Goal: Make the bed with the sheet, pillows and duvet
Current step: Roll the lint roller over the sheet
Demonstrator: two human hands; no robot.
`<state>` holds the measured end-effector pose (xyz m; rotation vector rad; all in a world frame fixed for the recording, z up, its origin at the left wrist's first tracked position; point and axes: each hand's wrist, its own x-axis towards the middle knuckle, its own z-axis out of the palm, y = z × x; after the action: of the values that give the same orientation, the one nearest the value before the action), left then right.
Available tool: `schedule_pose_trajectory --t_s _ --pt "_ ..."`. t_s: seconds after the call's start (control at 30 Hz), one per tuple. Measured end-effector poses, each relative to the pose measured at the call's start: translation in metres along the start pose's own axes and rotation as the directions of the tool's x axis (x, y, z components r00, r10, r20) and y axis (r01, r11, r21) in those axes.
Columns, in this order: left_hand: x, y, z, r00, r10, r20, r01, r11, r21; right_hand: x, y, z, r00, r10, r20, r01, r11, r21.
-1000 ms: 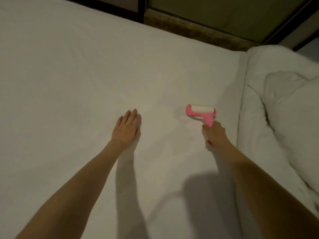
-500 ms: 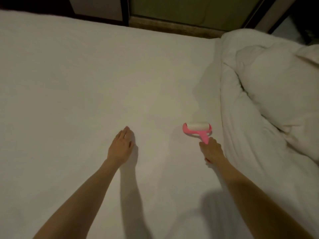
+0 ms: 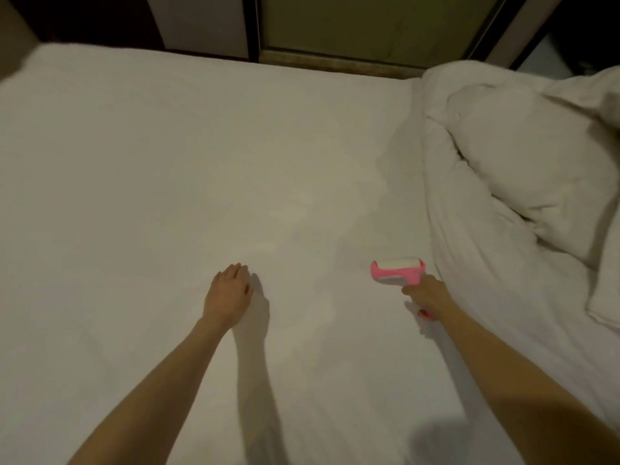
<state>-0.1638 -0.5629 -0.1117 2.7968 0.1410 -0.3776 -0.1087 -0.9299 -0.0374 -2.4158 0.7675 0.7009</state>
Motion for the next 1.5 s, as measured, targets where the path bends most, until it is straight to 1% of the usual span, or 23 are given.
schedule_pose_trajectory --t_s 0.13,0.23,0.33,0.47,0.57,0.63,0.73,0.87,0.97,1.07,1.17,1.37,1.5 --pt "-0.028 -0.004 -0.016 0.994 -0.1 -0.039 0.099 0.995 -0.029 -0.035 -0.014 0.004 0.993 -0.1 -0.067 0.099 0.995 -0.01" --pt "-0.048 -0.013 -0.023 0.984 -0.177 -0.014 0.176 0.984 -0.028 -0.062 -0.029 0.019 0.987 -0.158 -0.024 0.158 0.987 0.005" --pt "-0.059 -0.027 -0.027 0.977 -0.213 -0.002 0.213 0.977 -0.022 -0.084 -0.05 0.039 0.974 -0.229 0.003 0.228 0.973 0.035" --pt "-0.062 -0.052 -0.028 0.969 -0.246 0.001 0.246 0.969 -0.013 -0.095 -0.072 0.076 0.965 -0.262 0.011 0.259 0.96 0.105" --pt "-0.057 -0.074 -0.027 0.965 -0.261 -0.016 0.26 0.965 -0.016 -0.093 -0.092 0.106 0.964 -0.264 -0.009 0.264 0.96 0.09" --pt "-0.049 -0.091 -0.026 0.969 -0.242 -0.04 0.242 0.97 -0.01 -0.09 -0.108 0.124 0.96 -0.276 -0.05 0.28 0.955 0.101" --pt "-0.033 -0.12 -0.023 0.981 -0.176 -0.083 0.175 0.984 -0.013 -0.081 -0.131 0.146 0.955 -0.283 -0.085 0.29 0.954 0.083" --pt "-0.002 -0.157 -0.024 0.987 -0.083 -0.137 0.083 0.997 -0.01 -0.06 -0.161 0.157 0.95 -0.287 -0.123 0.297 0.952 0.073" --pt "0.03 -0.179 -0.023 0.991 0.008 -0.133 -0.004 1.0 0.028 -0.036 -0.187 0.155 0.942 -0.301 -0.149 0.31 0.95 0.04" --pt "0.064 -0.19 -0.023 0.994 0.039 -0.102 -0.036 0.999 0.031 -0.007 -0.22 0.152 0.935 -0.315 -0.161 0.317 0.948 -0.017" --pt "0.1 -0.193 -0.025 0.995 0.038 -0.09 -0.037 0.999 0.017 0.021 -0.254 0.152 0.932 -0.325 -0.162 0.321 0.946 -0.053" --pt "0.175 -0.194 -0.037 0.985 -0.026 -0.17 0.023 1.0 -0.02 0.066 -0.313 0.145 0.902 -0.386 -0.194 0.375 0.922 -0.09" --pt "0.208 -0.206 -0.042 0.979 -0.068 -0.194 0.068 0.998 -0.01 0.096 -0.349 0.138 0.887 -0.404 -0.223 0.403 0.914 -0.052"
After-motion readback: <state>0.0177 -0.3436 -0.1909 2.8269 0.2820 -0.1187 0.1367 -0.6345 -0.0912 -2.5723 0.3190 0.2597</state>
